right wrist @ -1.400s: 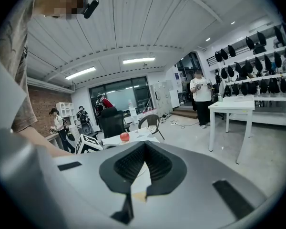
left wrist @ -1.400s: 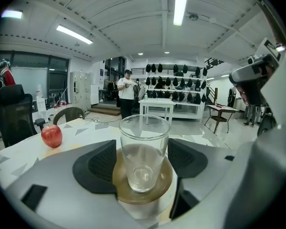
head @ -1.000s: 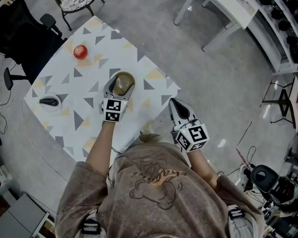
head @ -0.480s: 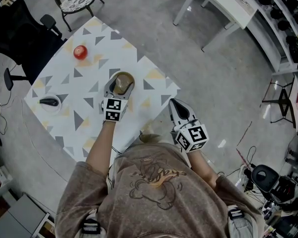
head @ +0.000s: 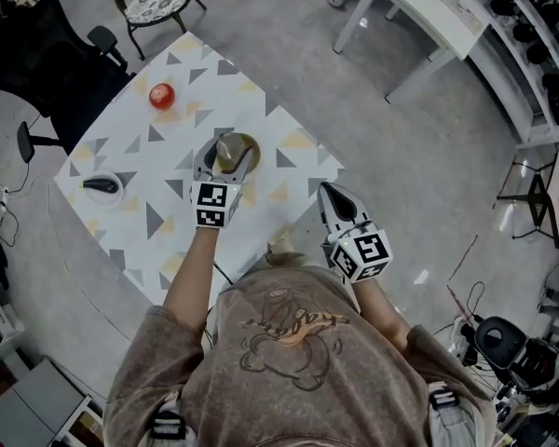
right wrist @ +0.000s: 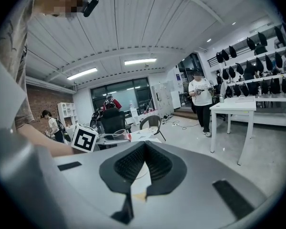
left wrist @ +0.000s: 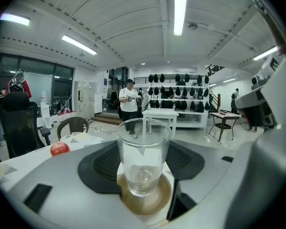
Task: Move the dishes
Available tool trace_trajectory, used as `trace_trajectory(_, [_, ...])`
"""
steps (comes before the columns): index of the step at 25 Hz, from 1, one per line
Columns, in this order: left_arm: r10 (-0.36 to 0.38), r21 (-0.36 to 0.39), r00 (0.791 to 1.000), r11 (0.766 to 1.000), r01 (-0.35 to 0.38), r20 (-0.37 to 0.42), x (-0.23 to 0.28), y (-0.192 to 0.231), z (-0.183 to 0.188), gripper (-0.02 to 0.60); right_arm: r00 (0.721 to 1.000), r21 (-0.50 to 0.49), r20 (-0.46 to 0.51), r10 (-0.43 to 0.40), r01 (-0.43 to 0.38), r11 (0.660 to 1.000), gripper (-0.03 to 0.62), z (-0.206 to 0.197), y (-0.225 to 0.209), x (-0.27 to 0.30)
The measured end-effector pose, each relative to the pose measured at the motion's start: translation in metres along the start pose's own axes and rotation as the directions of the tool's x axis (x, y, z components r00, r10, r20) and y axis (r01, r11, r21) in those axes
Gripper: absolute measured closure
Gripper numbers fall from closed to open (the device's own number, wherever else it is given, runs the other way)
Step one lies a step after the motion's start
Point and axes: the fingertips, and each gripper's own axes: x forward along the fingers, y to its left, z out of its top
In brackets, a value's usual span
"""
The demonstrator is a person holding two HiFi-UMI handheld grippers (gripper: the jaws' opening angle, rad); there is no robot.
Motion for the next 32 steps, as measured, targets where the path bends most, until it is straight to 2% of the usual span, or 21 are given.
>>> trace_trajectory(8, [0.086,-0.009,0.996,0.996,-0.086,0.033,-0.04,0.023,0.016,0.296,0.999,-0.017,-0.009,0.053,-0.053,0.998,0.588,0.001,0.013,0.009])
trace_trajectory(16, [0.197,-0.03,0.98,0.98,-0.196,0.035,-0.082,0.057,0.014,0.296,0.99,-0.031,-0.023,0.137,-0.138,0.99,0.588,-0.002,0.034,0.026])
trace_trajectory(25, [0.274,-0.047,0.962,0.961,-0.273,-0.003,-0.109,0.086,-0.015,0.296,0.98,-0.04,-0.045,0.193,-0.195,0.98,0.588,-0.006,0.051,0.039])
trace_trajectory(32, [0.294,-0.056,0.955,0.954,-0.295,-0.036,-0.102,0.094,-0.042,0.296,0.98,-0.039,-0.059,0.191,-0.193,0.98,0.588,-0.009,0.049,0.041])
